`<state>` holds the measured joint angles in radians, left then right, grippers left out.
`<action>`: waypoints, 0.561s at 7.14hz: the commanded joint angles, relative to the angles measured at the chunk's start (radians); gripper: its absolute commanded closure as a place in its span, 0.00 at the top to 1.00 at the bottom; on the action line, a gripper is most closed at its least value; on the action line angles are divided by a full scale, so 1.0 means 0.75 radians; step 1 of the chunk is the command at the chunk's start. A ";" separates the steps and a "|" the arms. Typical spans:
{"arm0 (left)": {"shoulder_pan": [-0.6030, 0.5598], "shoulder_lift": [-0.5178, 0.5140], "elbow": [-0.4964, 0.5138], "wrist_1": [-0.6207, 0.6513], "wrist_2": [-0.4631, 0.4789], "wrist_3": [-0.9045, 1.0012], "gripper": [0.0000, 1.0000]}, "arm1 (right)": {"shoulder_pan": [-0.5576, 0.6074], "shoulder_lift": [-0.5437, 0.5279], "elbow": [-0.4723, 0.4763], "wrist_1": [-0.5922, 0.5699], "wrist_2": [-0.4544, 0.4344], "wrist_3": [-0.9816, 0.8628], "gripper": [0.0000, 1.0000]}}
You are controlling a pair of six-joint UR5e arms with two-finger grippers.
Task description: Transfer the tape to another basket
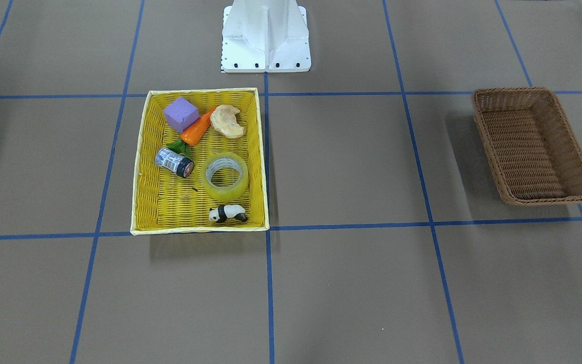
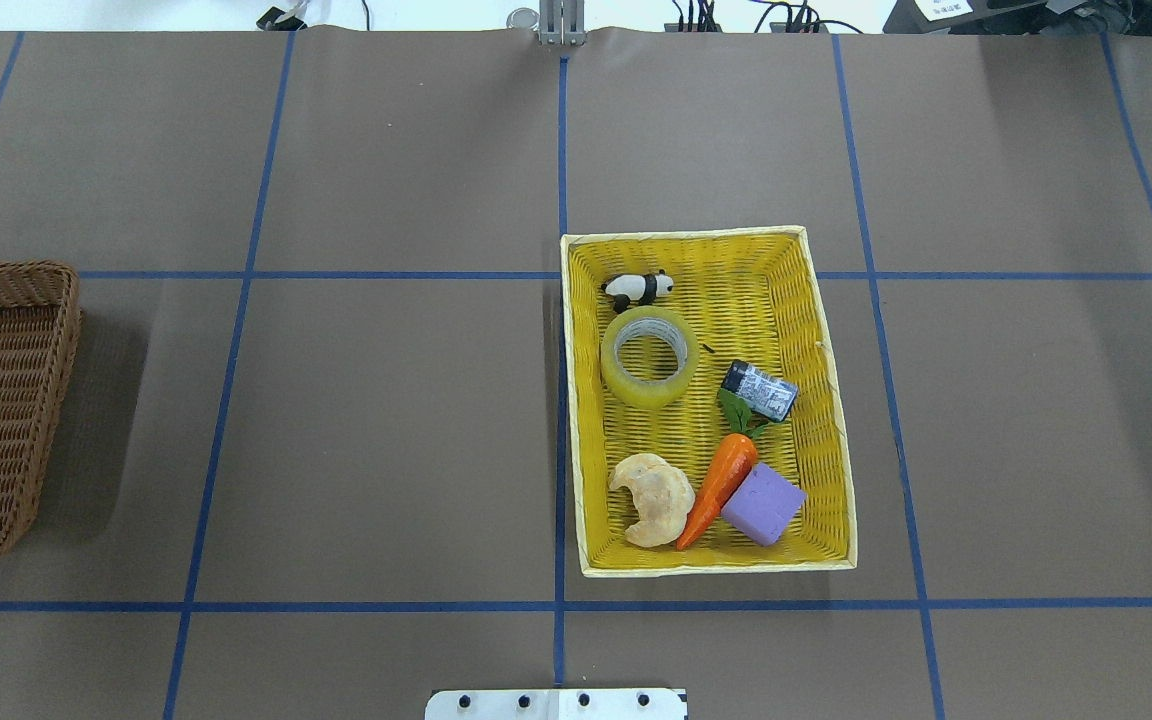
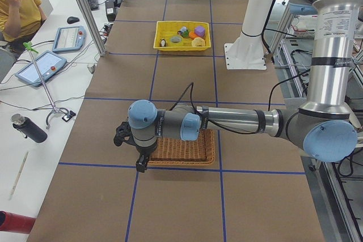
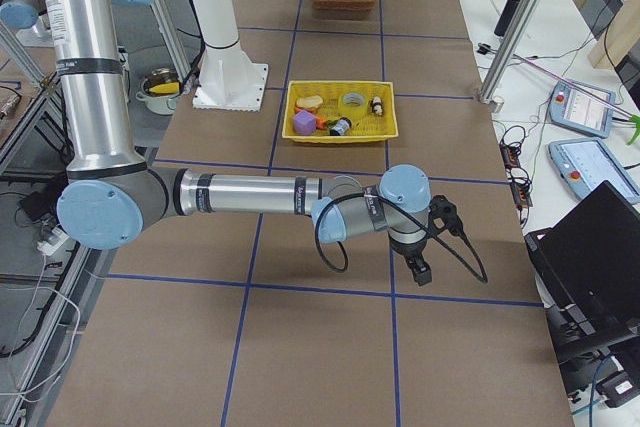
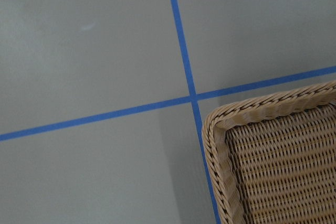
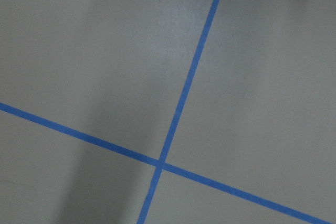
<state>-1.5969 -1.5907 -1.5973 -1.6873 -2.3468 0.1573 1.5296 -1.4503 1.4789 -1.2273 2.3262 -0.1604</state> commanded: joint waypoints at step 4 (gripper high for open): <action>0.006 -0.021 0.007 -0.266 -0.002 0.001 0.99 | -0.406 0.034 0.447 0.057 -0.003 0.458 0.99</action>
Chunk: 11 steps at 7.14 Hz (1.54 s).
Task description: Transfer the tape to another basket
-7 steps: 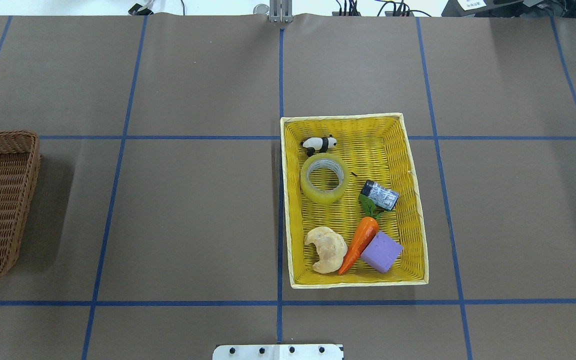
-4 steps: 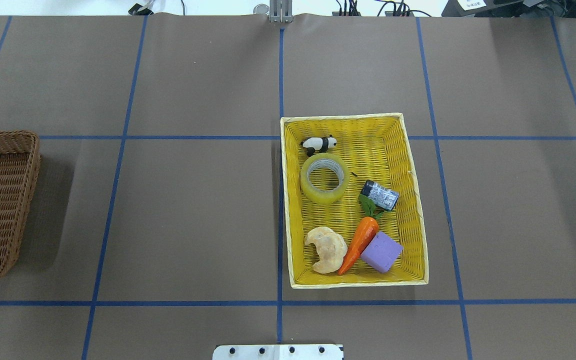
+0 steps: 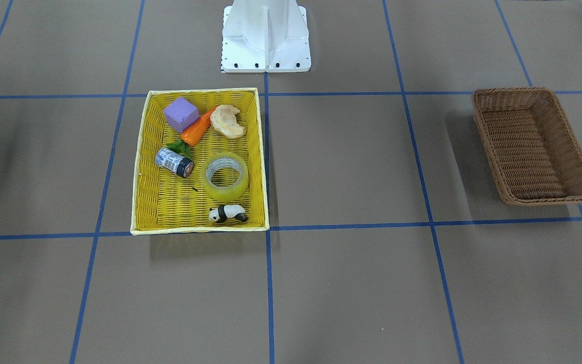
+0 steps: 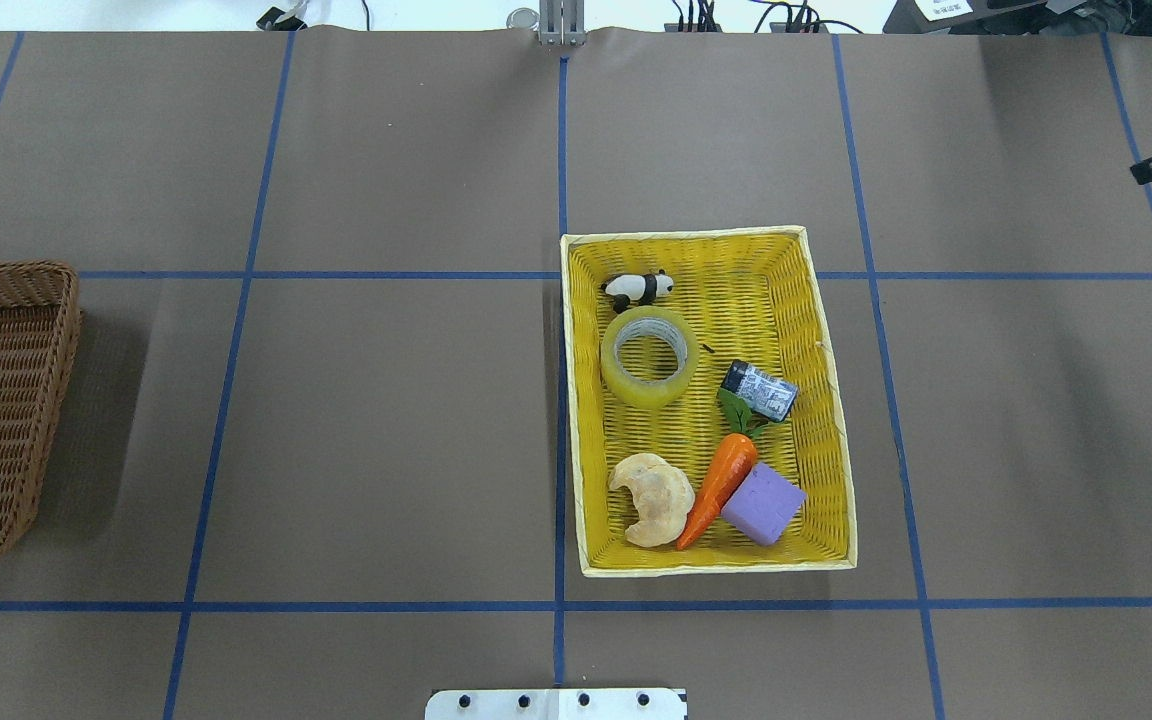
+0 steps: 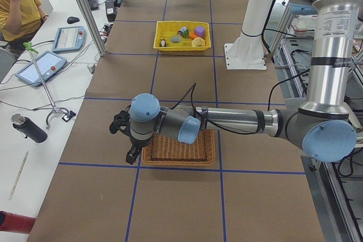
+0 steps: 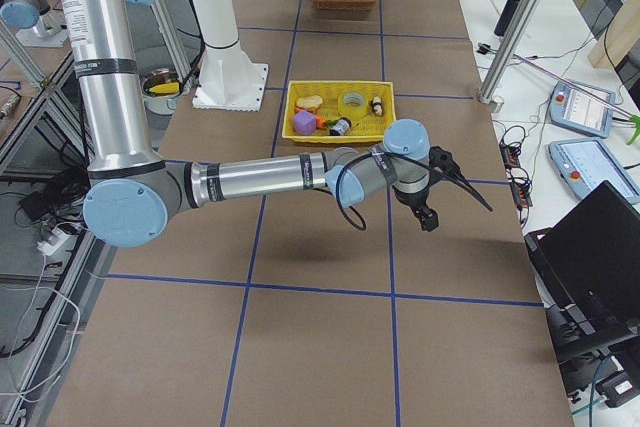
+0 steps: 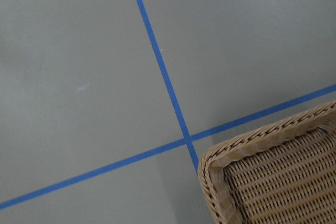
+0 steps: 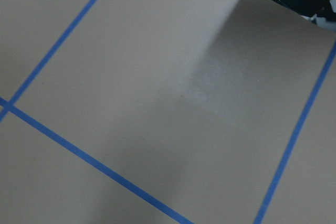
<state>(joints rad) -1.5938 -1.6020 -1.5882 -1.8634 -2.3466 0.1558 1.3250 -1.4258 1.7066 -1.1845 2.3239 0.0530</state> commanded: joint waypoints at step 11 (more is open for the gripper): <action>0.020 0.005 0.066 -0.064 -0.023 0.003 0.99 | -0.989 0.457 0.050 -0.302 -0.656 0.915 0.94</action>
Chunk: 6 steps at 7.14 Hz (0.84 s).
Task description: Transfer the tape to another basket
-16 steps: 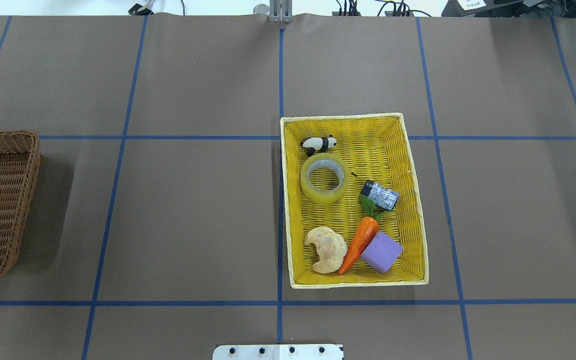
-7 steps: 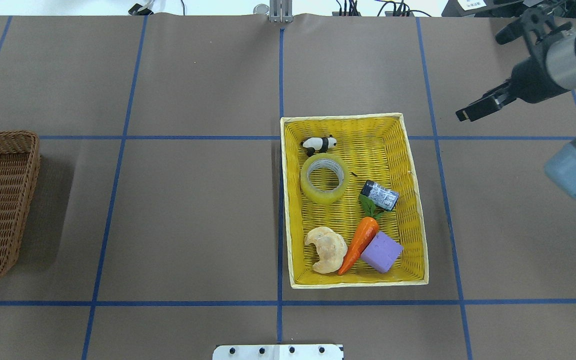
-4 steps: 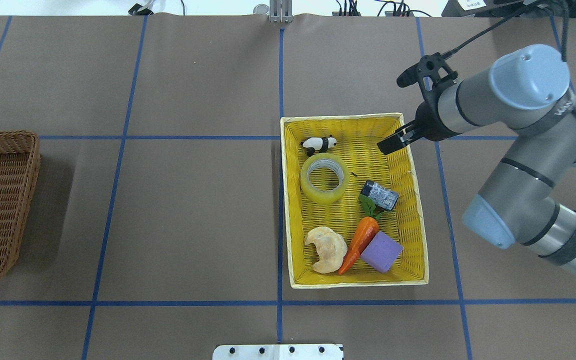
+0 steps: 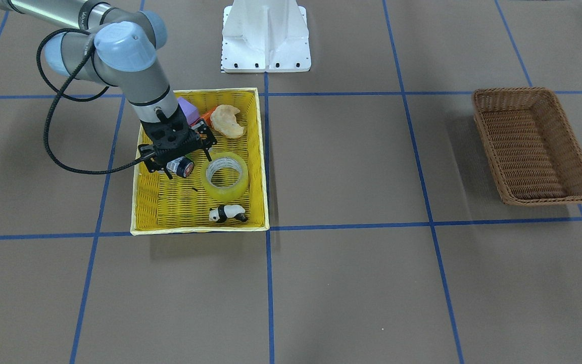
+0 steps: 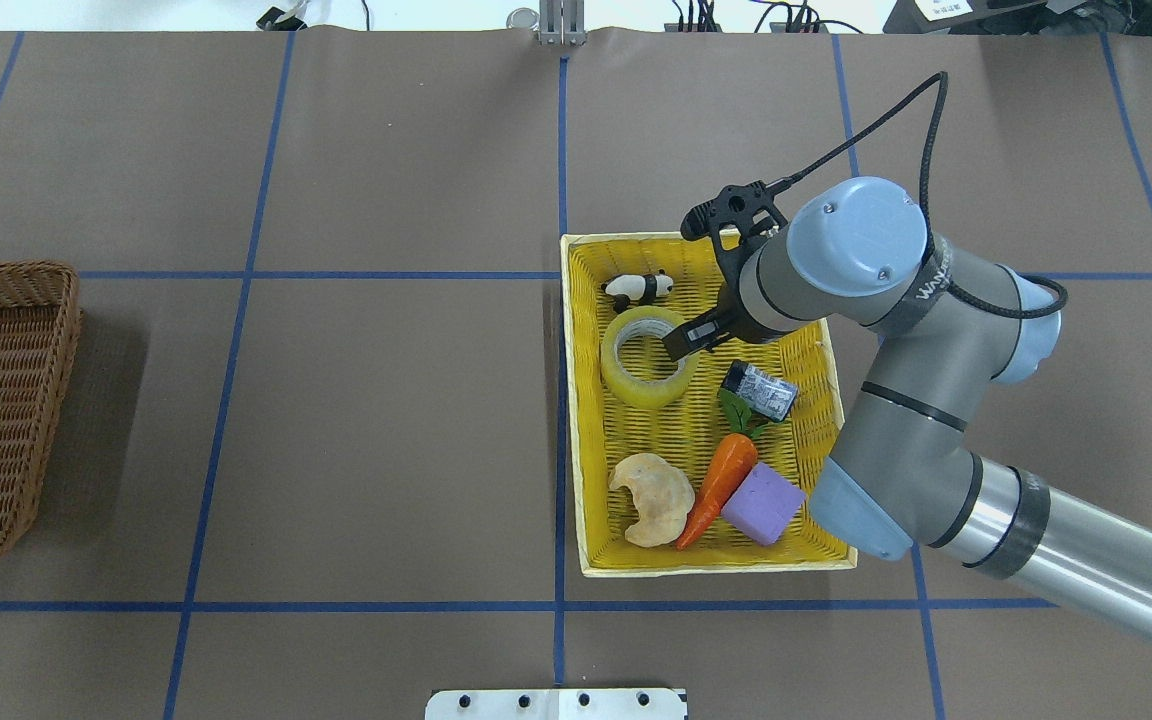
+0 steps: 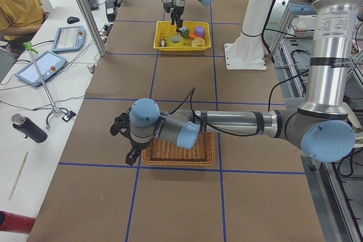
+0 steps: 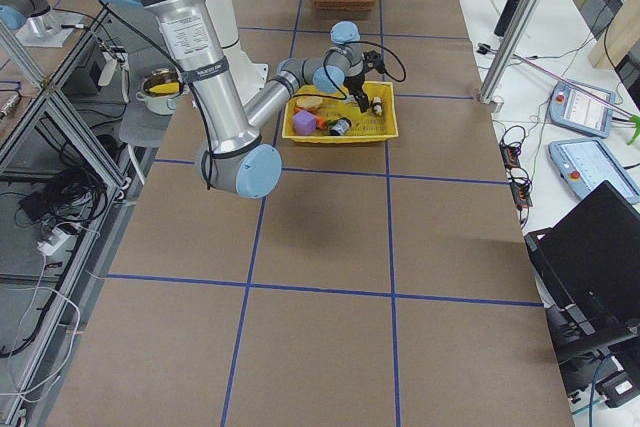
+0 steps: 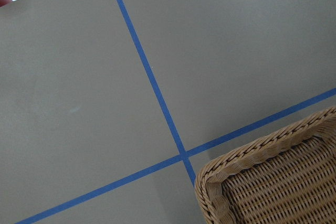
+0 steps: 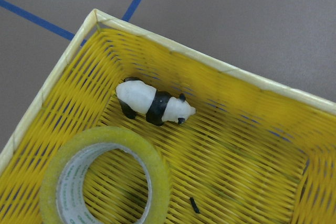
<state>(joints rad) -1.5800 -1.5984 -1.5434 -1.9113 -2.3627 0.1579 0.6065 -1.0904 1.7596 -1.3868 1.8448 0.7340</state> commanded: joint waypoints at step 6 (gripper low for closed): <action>0.018 0.000 0.019 0.000 -0.002 0.002 0.99 | -0.042 0.108 -0.178 -0.016 -0.032 -0.019 0.38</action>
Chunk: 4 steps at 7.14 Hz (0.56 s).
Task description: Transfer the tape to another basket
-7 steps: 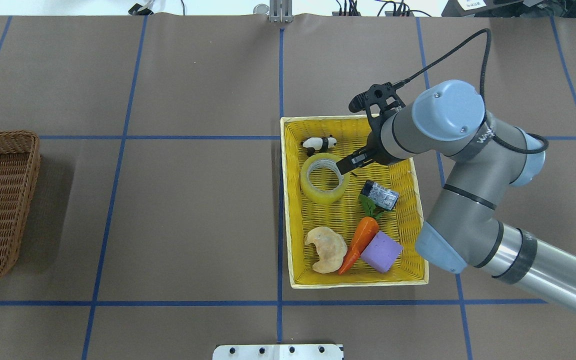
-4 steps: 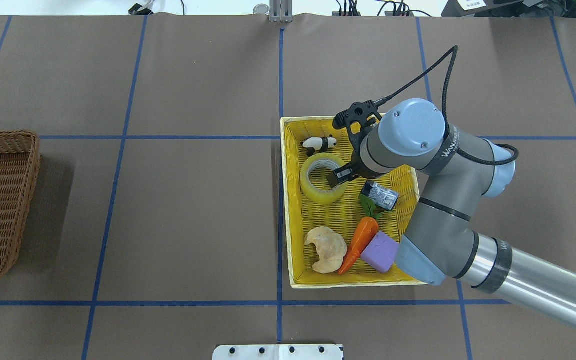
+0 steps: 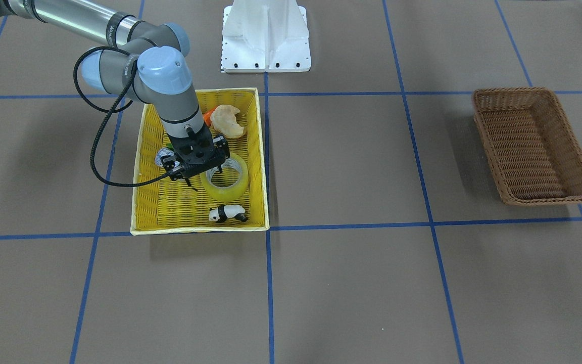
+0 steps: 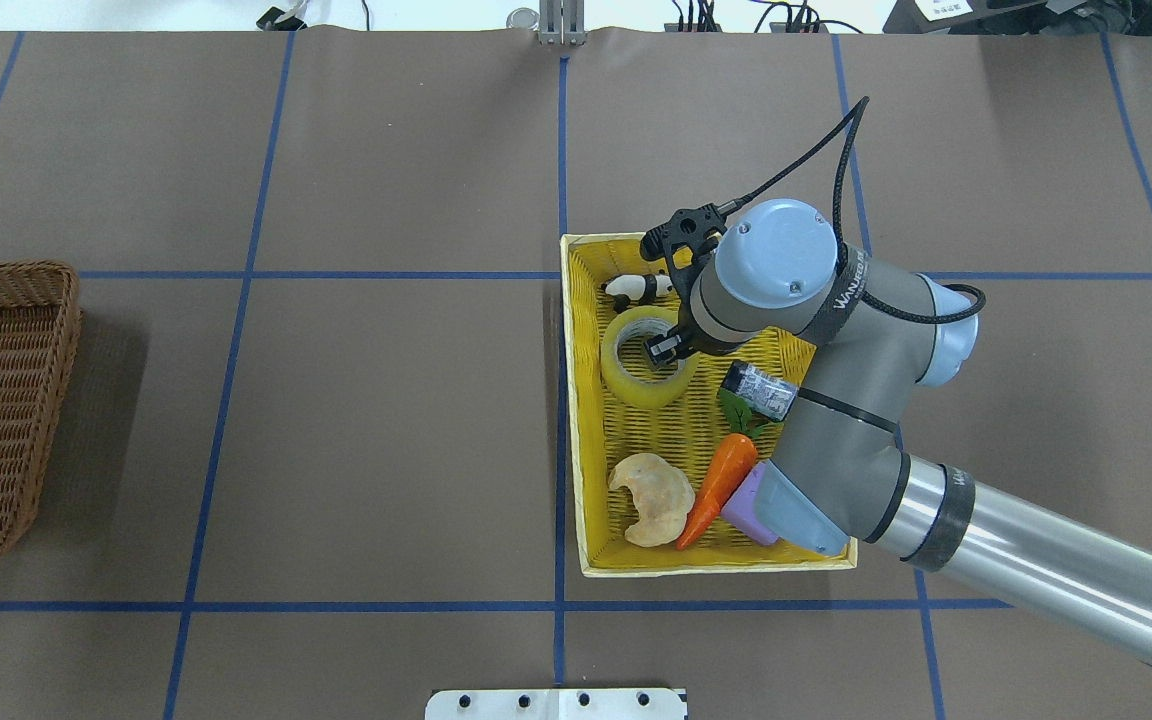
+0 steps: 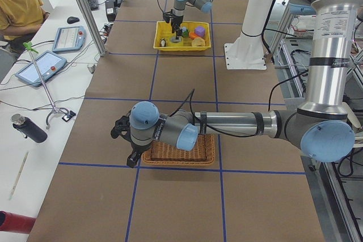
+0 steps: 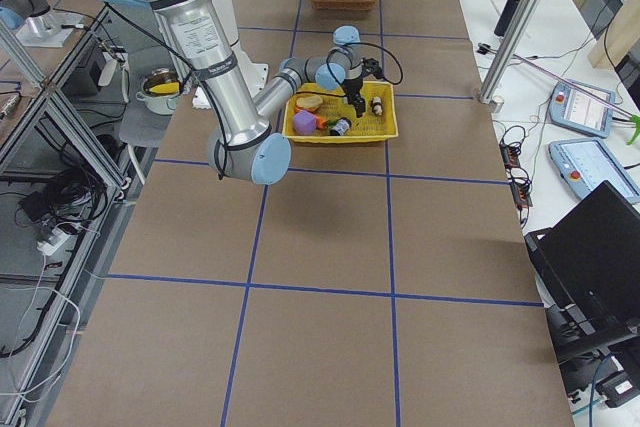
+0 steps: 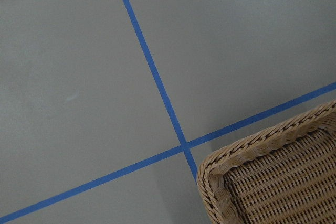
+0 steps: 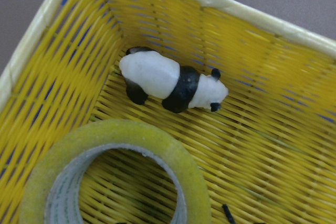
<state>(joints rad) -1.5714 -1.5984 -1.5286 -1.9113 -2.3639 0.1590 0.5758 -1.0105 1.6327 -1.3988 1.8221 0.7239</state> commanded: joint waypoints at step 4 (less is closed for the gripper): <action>0.023 0.000 0.070 -0.132 0.000 -0.003 0.99 | 0.005 0.014 0.001 -0.010 0.011 -0.024 0.00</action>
<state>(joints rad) -1.5574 -1.5984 -1.5054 -1.9599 -2.3639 0.1577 0.5762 -0.9990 1.6291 -1.4030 1.8277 0.7093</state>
